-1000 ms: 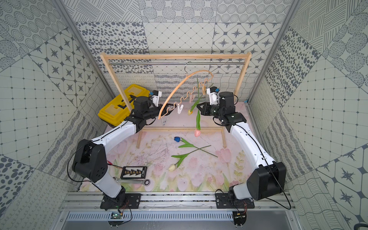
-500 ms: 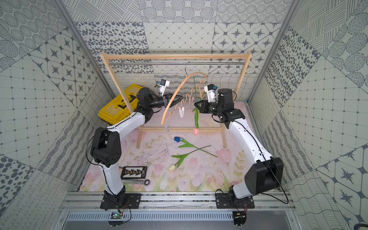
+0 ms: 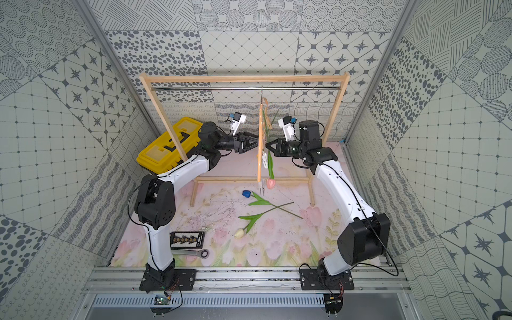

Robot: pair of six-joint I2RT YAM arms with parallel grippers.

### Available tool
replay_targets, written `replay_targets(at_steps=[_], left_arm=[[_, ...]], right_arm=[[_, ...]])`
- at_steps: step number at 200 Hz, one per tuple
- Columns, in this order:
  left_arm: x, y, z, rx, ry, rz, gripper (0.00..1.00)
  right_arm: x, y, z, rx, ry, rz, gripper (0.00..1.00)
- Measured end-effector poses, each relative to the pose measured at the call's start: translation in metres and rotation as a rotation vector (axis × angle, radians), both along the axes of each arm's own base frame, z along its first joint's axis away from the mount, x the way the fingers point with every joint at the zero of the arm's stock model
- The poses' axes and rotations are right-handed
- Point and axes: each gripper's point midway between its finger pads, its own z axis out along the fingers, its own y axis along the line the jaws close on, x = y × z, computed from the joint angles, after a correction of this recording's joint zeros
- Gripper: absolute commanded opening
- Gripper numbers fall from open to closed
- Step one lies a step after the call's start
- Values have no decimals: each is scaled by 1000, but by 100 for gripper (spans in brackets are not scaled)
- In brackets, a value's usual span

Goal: Dry the flowers on a clothes hanger
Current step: Open the clamp at the hanger.

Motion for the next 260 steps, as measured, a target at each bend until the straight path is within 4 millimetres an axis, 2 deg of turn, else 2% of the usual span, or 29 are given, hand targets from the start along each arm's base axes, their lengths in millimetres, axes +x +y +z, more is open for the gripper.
replay_targets(at_steps=[71,124,182,212,260], left_arm=[[3,-1,-8,34,-45,16,81],[9,2,-8,47,-97,86,84],[14,5,0,60,-167,157,56],[13,1,-2,70,-180,163,54],[9,-7,-6,89,-191,162,34]], right_arm=[[-4,6,2,-11,0,32,0],[-8,9,0,-19,14,46,0],[-13,18,-5,-32,20,76,0],[-14,18,-5,-33,19,78,0],[-14,18,-6,-36,20,77,0]])
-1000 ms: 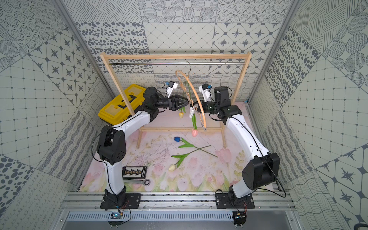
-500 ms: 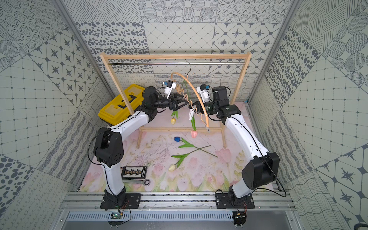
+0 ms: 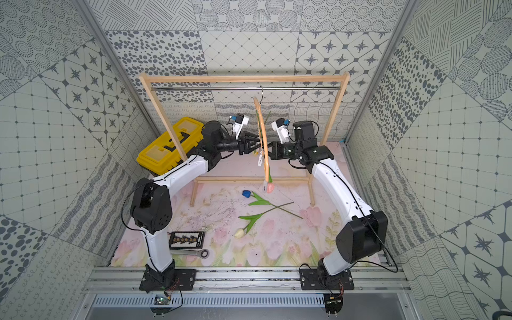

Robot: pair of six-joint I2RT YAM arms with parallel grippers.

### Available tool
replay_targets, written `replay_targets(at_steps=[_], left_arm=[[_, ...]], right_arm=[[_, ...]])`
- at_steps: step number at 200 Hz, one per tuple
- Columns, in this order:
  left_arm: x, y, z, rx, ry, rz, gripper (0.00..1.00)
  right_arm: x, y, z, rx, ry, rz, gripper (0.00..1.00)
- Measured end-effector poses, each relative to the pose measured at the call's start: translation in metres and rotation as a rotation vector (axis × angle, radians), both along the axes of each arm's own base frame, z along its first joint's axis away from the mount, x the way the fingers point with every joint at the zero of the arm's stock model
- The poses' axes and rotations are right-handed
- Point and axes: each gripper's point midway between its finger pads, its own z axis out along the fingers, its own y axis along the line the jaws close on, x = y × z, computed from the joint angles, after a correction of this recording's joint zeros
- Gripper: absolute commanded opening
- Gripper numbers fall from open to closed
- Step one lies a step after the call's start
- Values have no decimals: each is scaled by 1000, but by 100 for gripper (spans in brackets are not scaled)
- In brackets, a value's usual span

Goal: Dry the flowers on a clothes hanger
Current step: Open the clamp at the hanger.

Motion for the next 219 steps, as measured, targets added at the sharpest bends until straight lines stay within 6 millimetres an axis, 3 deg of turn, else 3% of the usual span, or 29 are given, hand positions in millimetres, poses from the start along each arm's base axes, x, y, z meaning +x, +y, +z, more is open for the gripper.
replay_targets(at_steps=[46,104,140,177,219], left_arm=[[0,0,3,5,-14,0,18],[-3,-5,2,5,0,3,16],[-6,-7,1,-3,17,13,44],[-5,-6,2,-19,36,18,51],[-7,-7,9,-42,48,-4,61]], right_arm=[[1,-1,-1,-8,-7,-7,0],[2,-17,-1,14,-18,-73,0],[1,-21,-3,39,-7,-89,0],[7,-33,-7,44,13,-124,0],[-2,-19,-6,51,24,-69,0]])
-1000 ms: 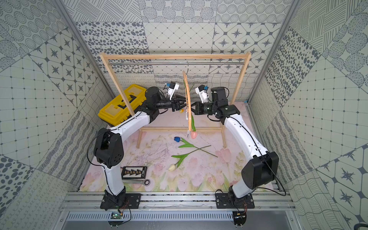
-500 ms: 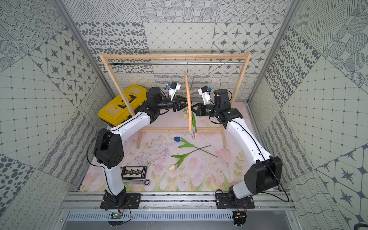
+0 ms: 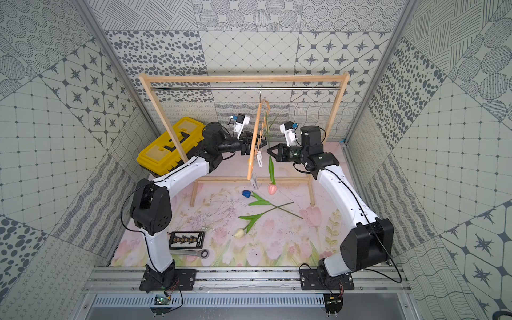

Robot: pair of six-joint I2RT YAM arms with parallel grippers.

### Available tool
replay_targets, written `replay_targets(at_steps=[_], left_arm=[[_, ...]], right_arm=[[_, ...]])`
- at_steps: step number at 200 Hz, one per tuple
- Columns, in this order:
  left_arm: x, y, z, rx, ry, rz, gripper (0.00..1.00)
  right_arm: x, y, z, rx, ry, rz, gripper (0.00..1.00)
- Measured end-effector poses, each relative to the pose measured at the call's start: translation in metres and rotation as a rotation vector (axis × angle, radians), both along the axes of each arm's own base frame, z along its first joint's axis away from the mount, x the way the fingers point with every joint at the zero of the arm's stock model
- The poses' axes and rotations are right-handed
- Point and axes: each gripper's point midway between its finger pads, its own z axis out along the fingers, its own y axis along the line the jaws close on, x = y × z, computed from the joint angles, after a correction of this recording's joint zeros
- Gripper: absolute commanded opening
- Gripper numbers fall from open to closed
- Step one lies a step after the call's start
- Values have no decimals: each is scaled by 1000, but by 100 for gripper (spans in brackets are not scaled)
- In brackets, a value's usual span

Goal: Dry the flowers on a clothes hanger
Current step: Open the clamp at the hanger.

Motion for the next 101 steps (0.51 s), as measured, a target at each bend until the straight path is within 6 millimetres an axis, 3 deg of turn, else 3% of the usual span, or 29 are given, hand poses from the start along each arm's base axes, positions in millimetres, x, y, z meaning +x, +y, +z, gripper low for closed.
replay_targets(at_steps=[22,68,101], left_arm=[[-1,-1,2,-6,14,-21,62],[-3,-2,3,-12,43,-44,31],[-1,-2,3,-14,47,-40,20]], right_arm=[[0,7,0,-2,4,22,0],[-3,10,2,-6,-1,40,0],[-2,8,2,-14,-12,32,0]])
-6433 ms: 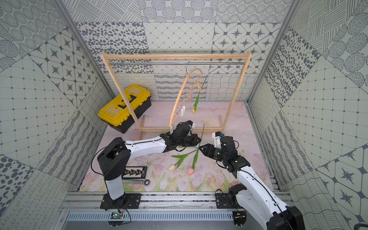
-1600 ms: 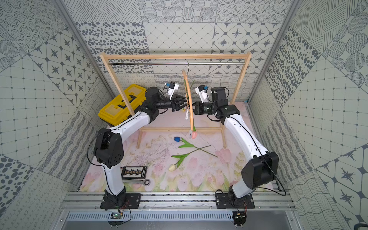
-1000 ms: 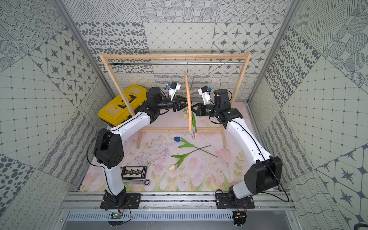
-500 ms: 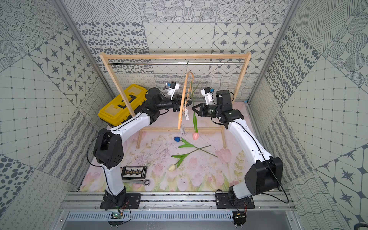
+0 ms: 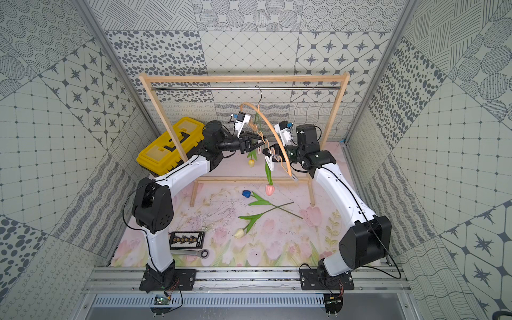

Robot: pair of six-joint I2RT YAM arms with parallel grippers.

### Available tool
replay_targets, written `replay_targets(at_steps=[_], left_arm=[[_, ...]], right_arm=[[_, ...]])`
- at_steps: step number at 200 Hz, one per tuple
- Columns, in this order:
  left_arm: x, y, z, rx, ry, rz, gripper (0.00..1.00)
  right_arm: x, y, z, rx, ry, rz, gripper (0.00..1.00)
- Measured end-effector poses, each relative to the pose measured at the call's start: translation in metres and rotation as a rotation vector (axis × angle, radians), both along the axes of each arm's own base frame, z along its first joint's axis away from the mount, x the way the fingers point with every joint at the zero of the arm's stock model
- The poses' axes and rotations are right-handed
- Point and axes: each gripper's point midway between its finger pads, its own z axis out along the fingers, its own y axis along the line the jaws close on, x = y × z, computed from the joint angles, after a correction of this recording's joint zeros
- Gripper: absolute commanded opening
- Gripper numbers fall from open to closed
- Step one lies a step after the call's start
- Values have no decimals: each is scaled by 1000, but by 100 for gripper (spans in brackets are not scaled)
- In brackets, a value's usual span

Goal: Dry the flowers on a clothes hanger
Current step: Open the clamp at the hanger.

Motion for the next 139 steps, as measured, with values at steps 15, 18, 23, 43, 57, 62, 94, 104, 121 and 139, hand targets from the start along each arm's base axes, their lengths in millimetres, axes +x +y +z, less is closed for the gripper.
replay_targets(at_steps=[15,18,23,43,57,62,94,104,121,139], left_arm=[[2,0,1,-3,-3,9,19],[1,0,1,-2,-4,9,19],[2,0,1,-2,-5,10,19],[1,1,2,-6,-12,11,18],[1,1,3,-12,-16,23,17],[1,2,3,-15,-14,29,17],[2,1,-1,-40,3,90,10],[0,0,-2,-52,6,111,11],[-2,-2,-3,-80,7,157,8],[-5,-3,-3,-114,5,202,8]], right_arm=[[3,-4,1,-2,-11,-28,0],[4,-6,2,0,-12,-40,0],[4,-10,2,2,-14,-60,0],[7,-31,-4,14,-1,-170,0],[9,-45,-14,29,25,-250,0],[9,-47,-18,35,33,-270,0],[-5,-24,-59,59,102,-290,0],[-10,-14,-69,65,117,-283,0],[-17,3,-77,88,117,-276,0],[-18,13,-74,119,95,-291,0]])
